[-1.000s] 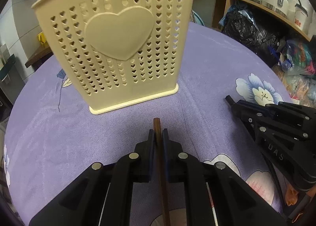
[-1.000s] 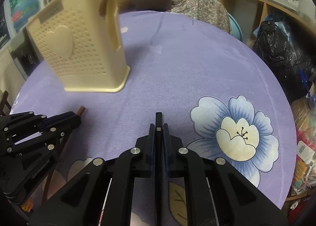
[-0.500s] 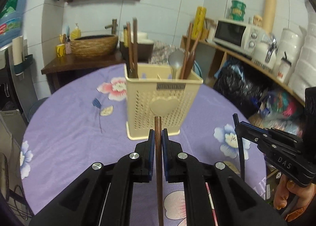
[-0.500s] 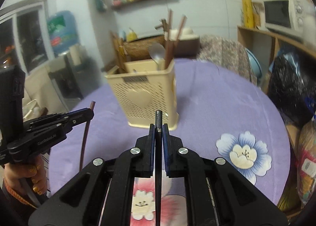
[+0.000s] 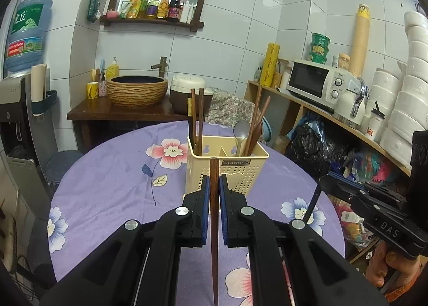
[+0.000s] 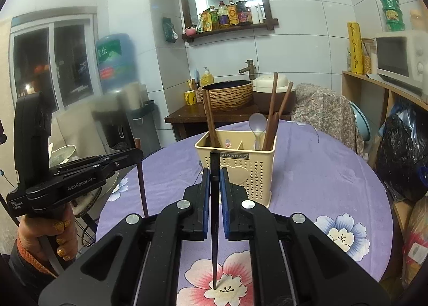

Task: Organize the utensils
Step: 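Lower both chopsticks into the cream holder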

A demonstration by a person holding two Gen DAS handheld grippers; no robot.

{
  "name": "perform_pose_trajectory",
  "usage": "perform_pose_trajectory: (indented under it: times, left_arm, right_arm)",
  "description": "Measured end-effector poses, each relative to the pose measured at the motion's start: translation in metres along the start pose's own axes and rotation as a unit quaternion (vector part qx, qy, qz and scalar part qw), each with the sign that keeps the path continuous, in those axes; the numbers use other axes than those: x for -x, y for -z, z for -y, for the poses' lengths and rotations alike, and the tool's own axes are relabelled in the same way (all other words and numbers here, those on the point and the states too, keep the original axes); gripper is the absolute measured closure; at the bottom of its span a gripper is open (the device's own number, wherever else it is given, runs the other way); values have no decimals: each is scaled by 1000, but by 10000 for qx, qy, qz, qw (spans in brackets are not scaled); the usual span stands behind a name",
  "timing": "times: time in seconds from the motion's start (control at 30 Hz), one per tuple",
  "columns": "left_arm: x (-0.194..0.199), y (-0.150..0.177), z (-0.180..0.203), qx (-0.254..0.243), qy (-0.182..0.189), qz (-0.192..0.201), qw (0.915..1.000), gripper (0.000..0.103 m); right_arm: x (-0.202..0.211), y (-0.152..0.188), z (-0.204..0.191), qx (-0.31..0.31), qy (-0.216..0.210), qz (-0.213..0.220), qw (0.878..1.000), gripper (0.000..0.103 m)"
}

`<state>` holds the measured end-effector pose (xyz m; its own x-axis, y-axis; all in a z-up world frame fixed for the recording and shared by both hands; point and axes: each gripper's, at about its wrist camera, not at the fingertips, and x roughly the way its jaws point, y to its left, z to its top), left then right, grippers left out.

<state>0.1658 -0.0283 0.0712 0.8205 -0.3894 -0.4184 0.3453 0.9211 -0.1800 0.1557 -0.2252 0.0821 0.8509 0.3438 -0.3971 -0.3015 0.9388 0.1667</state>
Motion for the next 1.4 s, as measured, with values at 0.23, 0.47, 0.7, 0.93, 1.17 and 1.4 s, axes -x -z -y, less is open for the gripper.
perform_pose_trajectory:
  times: [0.23, 0.47, 0.7, 0.93, 1.17, 1.4]
  left_arm:
    - [0, -1, -3, 18, -23, 40, 10000, 94]
    - [2, -1, -4, 19, 2, 87, 10000, 94]
    - [5, -5, -2, -2, 16, 152, 9999, 94]
    - [9, -34, 3, -111, 196, 269, 9994, 94]
    - [23, -121, 16, -321, 219, 874, 9954, 94]
    - [-14, -177, 23, -170, -139, 1172, 9929, 94]
  right_arm:
    - [-8, -1, -4, 23, -5, -21, 10000, 94]
    - [-9, -1, -4, 47, -5, -43, 10000, 95]
    - [-10, -4, -3, -4, -123, -69, 9999, 95]
    - [-8, -30, 0, -44, -323, 37, 9995, 95]
    - [4, -128, 0, 126, -268, 678, 9973, 95]
    - [-8, -195, 12, 146, 209, 1116, 9934, 94]
